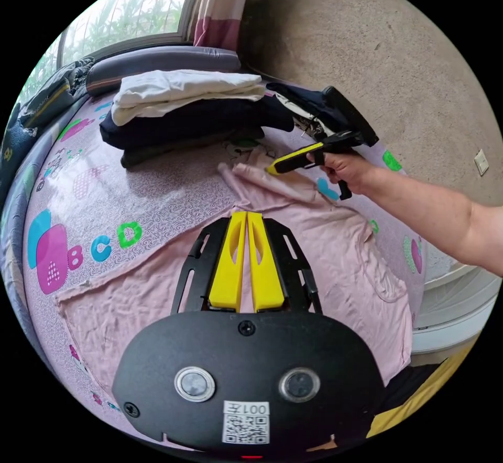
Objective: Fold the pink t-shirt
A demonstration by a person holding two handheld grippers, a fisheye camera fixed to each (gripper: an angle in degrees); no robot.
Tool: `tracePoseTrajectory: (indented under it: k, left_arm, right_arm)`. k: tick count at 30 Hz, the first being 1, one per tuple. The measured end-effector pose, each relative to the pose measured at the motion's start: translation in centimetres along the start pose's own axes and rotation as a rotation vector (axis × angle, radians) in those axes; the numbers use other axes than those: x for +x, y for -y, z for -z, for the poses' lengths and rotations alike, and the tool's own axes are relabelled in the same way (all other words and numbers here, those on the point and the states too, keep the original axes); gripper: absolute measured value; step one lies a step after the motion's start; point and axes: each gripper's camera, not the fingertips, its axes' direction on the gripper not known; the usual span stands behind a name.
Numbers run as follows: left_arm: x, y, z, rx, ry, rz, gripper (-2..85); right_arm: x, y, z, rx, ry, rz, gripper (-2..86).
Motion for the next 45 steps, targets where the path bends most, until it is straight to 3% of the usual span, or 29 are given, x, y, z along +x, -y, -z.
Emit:
tracePoseTrajectory:
  k: [4,9,16,19,27,30,37,39,43,45]
  left_arm:
    - [0.5,-0.2,-0.9,-0.059,0.091,0.007,-1.2]
    - [1.9,0.9,-1.5,-0.041,0.121,-0.032,-1.2]
    - [4.8,1.9,-4.8,-0.117,0.206,-0.148,-1.2]
    - [5.1,1.8,-4.9,-0.115,0.210,-0.148,-1.3]
    - [5.8,2.0,-4.9,-0.118,0.206,-0.157,-1.2]
    - [5.9,2.0,-4.9,-0.117,0.198,-0.153,-1.2]
    - [6.3,2.2,-4.9,-0.117,0.190,-0.149,-1.2]
    - [6.4,2.2,-5.0,-0.117,0.189,-0.148,-1.2]
    - [6.6,2.3,-5.0,-0.117,0.186,-0.146,-1.2]
    - [6.7,2.3,-5.0,-0.118,0.186,-0.146,-1.2]
  right_arm:
    - [2.3,-1.9,2.3,0.126,-0.129,-0.189,0.3]
    - [3.5,-4.4,5.5,0.232,-0.012,-0.175,0.3]
    - [1.8,-5.4,4.6,0.016,0.090,0.018,0.3]
    - [1.5,-5.7,3.6,-0.065,0.044,0.083,0.3]
    - [7.3,-8.7,8.2,0.172,-0.129,-0.297,0.3]
    - [6.1,-8.7,8.7,0.234,-0.039,-0.221,0.3]
    - [3.6,-3.9,4.9,0.011,0.008,-0.015,0.3]
    - [3.8,-3.4,4.9,0.008,-0.052,-0.006,0.3]
    - [6.6,-4.2,6.8,0.084,-0.277,-0.234,0.4]
    - [7.0,-5.0,7.6,0.122,-0.263,-0.262,0.4]
